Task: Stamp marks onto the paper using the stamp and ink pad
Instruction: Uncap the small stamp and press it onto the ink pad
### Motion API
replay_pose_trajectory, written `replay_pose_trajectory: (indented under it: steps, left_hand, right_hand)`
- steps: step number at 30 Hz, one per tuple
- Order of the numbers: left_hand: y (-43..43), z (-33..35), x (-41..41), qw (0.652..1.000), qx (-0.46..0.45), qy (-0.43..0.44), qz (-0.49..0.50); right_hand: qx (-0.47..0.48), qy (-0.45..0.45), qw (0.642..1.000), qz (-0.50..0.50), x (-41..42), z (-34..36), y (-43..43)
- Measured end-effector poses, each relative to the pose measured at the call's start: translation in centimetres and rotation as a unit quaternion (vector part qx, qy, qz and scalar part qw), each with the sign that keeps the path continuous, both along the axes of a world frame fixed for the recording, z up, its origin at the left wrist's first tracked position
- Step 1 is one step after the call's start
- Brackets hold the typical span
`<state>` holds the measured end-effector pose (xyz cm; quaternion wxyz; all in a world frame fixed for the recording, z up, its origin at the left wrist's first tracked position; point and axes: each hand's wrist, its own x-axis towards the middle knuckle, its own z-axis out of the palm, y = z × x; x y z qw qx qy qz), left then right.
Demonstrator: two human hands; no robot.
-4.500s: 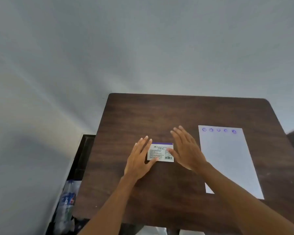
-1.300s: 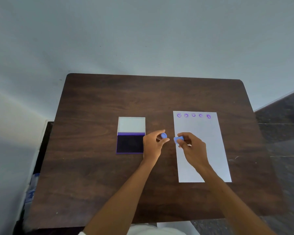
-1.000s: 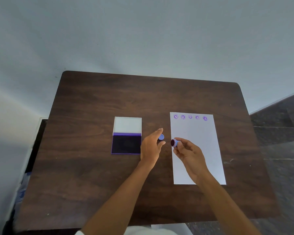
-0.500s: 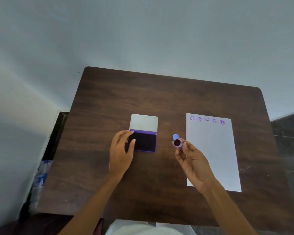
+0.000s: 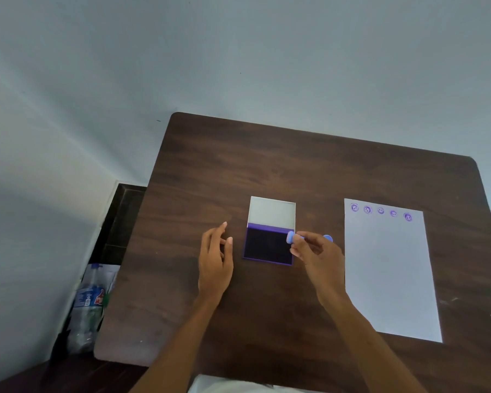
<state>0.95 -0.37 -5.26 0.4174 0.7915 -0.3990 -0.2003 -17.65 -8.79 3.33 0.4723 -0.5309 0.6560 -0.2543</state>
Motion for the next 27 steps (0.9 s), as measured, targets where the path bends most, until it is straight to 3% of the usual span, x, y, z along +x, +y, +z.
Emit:
replay_pose_trajectory:
  steps: [5, 9, 17, 27]
  left_hand:
    - [0.2, -0.8, 0.1, 0.999, -0.026, -0.022, -0.032]
    - [0.3, -1.0, 0.2, 0.998, -0.028, -0.029, -0.046]
    - [0.3, -1.2, 0.1, 0.995, -0.015, -0.065, -0.068]
    - [-1.3, -1.0, -0.1, 0.961, 0.053, -0.181, -0.203]
  right_hand:
    - [-0.079, 0.098, 0.990, 0.065, 1.3, -1.1, 0.0]
    - [-0.167, 0.167, 0.959, 0.154, 2.0, -1.6, 0.0]
    - [-0.159, 0.285, 0.898, 0.294, 3.9, -2.4, -0.7]
    - [-0.201, 0.377, 0.795, 0.431, 3.3, -4.4, -0.7]
